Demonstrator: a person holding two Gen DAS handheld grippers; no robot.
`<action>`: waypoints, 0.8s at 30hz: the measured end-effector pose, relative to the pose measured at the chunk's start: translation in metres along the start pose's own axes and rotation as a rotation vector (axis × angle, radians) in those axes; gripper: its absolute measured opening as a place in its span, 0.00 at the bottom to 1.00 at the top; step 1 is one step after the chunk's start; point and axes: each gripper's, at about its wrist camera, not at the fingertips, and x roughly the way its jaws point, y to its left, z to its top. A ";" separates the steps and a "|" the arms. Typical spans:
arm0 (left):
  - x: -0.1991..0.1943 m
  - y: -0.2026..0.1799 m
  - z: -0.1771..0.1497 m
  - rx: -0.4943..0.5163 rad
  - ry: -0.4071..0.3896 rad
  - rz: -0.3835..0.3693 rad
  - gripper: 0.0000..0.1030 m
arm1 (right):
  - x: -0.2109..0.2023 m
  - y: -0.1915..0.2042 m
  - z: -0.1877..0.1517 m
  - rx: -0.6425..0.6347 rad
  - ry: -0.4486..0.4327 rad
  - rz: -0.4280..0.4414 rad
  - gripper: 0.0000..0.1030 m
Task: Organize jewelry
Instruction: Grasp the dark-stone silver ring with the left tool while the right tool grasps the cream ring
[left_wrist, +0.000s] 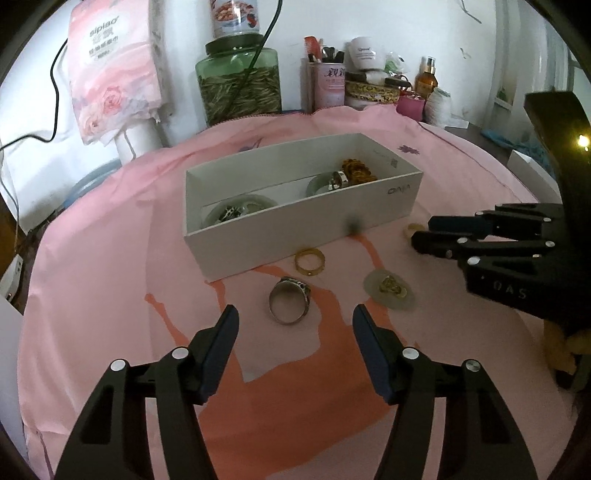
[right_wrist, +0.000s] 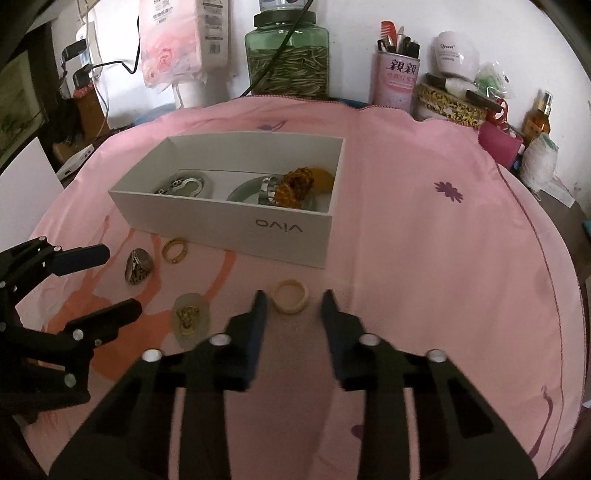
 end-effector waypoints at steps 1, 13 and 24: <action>-0.001 0.000 0.000 -0.002 -0.001 0.001 0.62 | 0.000 0.000 0.000 0.001 -0.001 0.004 0.17; 0.008 0.000 0.006 -0.015 0.022 -0.032 0.28 | -0.001 0.006 0.001 -0.009 0.002 0.002 0.17; -0.007 0.009 0.008 -0.057 -0.038 -0.019 0.22 | -0.018 0.007 0.004 0.011 -0.061 0.047 0.17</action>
